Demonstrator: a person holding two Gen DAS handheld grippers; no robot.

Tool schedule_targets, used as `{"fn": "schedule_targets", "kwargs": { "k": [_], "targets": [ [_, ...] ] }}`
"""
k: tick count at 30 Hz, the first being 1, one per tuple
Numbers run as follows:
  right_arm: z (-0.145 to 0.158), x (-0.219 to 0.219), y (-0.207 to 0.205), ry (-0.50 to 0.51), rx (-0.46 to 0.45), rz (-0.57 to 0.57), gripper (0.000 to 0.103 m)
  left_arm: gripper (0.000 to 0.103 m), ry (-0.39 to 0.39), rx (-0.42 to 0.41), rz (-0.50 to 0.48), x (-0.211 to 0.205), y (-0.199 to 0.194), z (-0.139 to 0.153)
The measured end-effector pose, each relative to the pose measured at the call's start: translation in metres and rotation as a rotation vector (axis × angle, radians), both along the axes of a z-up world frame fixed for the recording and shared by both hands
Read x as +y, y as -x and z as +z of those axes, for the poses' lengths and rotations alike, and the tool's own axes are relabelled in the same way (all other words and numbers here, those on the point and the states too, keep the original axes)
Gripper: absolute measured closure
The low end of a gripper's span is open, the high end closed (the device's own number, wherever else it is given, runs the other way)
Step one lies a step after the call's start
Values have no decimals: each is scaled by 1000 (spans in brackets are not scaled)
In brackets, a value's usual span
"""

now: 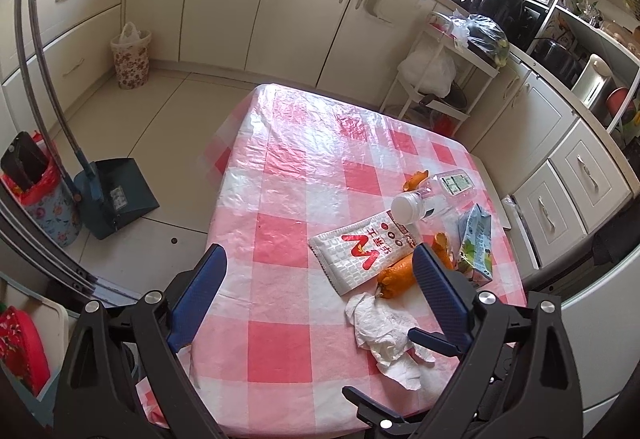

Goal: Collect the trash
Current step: 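Move both tools back over the table toward the white napkin, then close the right tool on the white napkin and lift it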

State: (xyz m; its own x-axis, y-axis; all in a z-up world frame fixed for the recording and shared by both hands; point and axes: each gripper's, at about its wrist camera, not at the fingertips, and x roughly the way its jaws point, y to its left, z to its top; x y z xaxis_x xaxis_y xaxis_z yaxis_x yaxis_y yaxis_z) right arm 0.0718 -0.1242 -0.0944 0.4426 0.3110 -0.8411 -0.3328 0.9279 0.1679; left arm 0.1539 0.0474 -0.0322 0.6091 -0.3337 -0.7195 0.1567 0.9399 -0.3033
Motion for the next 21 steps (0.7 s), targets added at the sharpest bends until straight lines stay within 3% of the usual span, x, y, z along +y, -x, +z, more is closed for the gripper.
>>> {"fn": "schedule_targets", "kwargs": {
  "k": [15,18,21],
  "targets": [
    [-16,15,-2,100,-20,12,16,12,-10,14,8,5,1,-4],
    [-15,13,-2,105,-28,10,20,12,-14,19,9,6,1,-5],
    [-13,7,-2,99,-32,-5,33,12,-23,23,8,6,0,-6]
  ]
}}
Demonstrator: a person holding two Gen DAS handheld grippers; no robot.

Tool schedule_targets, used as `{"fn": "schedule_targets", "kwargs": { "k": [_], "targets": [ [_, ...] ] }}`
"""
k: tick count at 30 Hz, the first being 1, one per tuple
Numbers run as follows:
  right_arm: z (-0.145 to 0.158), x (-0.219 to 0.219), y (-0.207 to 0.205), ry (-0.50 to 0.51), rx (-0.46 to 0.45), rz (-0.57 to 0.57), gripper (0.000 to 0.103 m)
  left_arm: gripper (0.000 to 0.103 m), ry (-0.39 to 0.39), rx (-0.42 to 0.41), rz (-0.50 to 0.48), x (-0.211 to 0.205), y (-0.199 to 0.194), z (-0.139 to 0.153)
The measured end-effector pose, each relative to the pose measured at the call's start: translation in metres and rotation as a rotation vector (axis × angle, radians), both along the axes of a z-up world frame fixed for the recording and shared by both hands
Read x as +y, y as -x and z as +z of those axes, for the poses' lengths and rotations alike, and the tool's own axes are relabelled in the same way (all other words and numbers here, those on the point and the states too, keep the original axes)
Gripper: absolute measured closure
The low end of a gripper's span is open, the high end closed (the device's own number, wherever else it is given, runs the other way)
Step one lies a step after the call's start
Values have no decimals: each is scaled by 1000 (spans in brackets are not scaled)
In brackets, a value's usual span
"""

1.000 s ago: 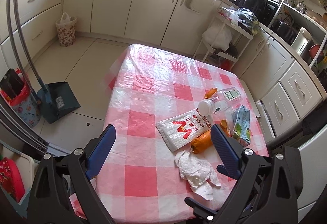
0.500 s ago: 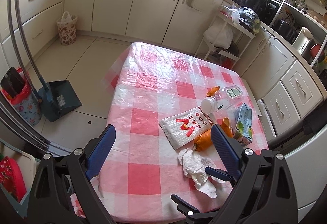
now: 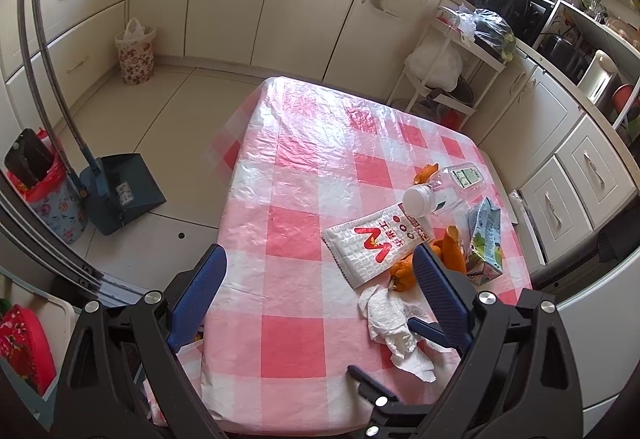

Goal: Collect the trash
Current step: 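Close the right tool on the white napkin and lift it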

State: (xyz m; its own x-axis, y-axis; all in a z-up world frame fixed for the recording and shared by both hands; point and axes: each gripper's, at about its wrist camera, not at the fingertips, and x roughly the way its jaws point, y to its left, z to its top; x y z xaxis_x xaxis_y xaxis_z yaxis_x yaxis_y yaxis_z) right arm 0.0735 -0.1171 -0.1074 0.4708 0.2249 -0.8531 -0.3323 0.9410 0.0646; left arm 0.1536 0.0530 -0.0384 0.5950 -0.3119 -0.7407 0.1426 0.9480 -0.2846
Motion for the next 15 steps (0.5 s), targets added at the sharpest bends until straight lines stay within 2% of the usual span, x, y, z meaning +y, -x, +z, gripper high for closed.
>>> {"fn": "schedule_targets", "kwargs": {
  "k": [5,8,11,15],
  "targets": [
    [3,-6,1,-11,-5,0,64,13,-15,11,6,2,-1,-3],
    [4,-10,1,-31,1,0,75,13,-24,15,11,3,-2,-5],
    [5,-14,1,-58,12,1,83,12,-37,22,13,4,-2,-8],
    [6,-17,2,-81,20,2,86,13,-67,31,16,8,-3,-12]
  ]
}}
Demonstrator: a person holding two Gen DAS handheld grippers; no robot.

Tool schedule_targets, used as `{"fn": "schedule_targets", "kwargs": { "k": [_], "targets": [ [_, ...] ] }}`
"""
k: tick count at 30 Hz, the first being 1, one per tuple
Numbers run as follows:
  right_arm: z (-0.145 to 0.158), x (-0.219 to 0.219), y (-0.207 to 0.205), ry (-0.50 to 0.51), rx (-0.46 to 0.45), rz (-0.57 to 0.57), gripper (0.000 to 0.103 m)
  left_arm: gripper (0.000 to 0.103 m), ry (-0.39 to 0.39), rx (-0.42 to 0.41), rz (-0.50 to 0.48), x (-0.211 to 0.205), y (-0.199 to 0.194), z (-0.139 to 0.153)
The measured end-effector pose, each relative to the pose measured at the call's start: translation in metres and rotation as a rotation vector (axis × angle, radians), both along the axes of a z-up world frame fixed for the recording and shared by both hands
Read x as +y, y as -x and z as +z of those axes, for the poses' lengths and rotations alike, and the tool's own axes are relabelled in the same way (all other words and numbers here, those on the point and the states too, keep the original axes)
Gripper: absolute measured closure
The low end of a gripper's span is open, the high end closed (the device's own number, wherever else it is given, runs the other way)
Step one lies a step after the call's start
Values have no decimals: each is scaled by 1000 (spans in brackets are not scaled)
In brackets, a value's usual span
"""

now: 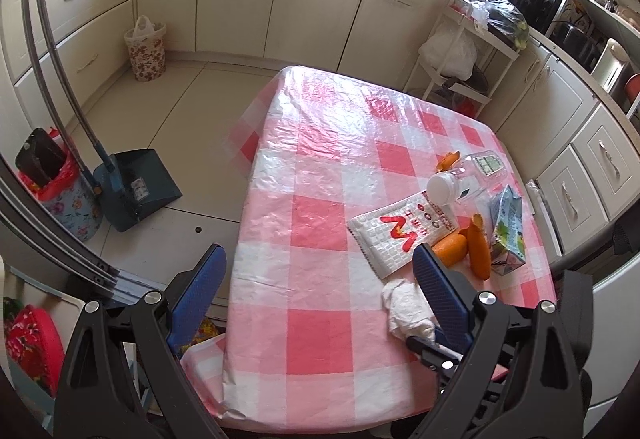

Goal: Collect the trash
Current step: 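Close the right tool on the white napkin and lift it, then grasp the white printed paper bag with the left tool while the right tool holds the napkin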

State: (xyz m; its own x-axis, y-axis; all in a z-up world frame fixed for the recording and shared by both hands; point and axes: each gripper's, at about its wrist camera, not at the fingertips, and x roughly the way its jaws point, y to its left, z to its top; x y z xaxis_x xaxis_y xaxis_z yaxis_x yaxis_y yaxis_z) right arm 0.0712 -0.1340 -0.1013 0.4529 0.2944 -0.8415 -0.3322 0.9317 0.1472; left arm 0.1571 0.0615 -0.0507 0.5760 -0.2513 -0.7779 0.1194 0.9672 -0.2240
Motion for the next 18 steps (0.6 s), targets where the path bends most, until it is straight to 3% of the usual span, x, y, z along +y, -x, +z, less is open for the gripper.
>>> {"fn": "schedule_targets", "kwargs": {
  "k": [10,15,18],
  "targets": [
    [11,-34,8,-73,-13,-65,87,13,-150,76,-82,-1,-8,-30],
    [14,-63,10,-104,-7,-123,87,13,-187,78,-212,-34,-17,-40],
    [13,-79,10,-118,1,-155,87,13,-292,34,-329,-66,-15,-45]
  ]
}}
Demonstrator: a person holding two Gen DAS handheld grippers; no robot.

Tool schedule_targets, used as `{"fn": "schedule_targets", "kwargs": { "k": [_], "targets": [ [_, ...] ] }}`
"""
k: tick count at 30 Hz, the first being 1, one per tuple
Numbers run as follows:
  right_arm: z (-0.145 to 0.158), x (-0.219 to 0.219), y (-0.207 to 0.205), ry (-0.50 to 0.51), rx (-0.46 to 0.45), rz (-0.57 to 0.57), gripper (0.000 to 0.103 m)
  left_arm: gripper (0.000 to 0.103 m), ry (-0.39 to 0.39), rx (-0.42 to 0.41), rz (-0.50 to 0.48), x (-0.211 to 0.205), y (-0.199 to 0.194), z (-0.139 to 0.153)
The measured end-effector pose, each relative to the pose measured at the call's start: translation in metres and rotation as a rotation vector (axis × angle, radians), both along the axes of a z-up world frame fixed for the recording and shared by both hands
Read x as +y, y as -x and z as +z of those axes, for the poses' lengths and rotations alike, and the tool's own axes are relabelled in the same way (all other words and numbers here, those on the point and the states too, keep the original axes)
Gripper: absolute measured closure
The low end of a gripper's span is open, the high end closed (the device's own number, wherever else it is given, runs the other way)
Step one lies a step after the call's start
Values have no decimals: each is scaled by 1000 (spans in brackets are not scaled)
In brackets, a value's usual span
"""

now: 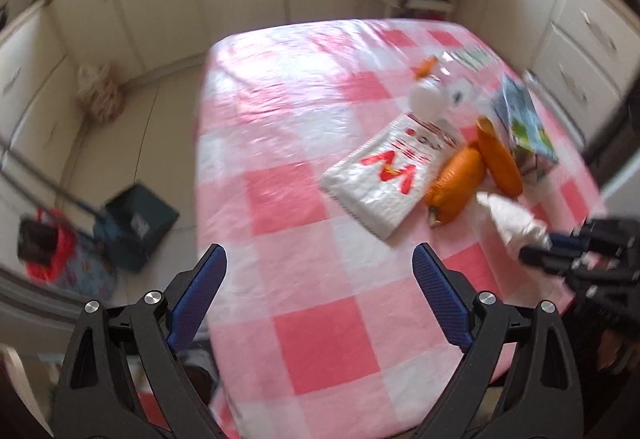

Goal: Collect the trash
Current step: 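Grasp the white printed paper bag with the left tool while the right tool holds the napkin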

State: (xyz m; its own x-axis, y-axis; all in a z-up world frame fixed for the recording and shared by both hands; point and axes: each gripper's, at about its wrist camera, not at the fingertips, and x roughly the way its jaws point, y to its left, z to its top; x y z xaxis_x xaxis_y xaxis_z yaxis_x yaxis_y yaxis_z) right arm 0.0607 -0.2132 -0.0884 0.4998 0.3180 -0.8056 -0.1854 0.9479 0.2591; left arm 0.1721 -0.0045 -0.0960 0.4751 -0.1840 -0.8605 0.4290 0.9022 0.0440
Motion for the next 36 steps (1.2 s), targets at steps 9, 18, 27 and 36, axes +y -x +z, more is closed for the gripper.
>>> {"fn": "schedule_targets", "kwargs": {
  "k": [9,18,27,36],
  "targets": [
    [-1,-33,5,-96,15,-49,87,13,-243,-51,-230,-62,-22,-33],
    [-9,-36,-3,-100,37,-31,85,29,-102,-8,-321,-82,-52,-36],
    [-10,-32,-3,-91,42,-29,84,99,-24,58,-281,-72,-49,-38],
    [-7,-28,1,-99,11,-24,84,102,-9,1,-145,-31,-29,-9]
  ]
}}
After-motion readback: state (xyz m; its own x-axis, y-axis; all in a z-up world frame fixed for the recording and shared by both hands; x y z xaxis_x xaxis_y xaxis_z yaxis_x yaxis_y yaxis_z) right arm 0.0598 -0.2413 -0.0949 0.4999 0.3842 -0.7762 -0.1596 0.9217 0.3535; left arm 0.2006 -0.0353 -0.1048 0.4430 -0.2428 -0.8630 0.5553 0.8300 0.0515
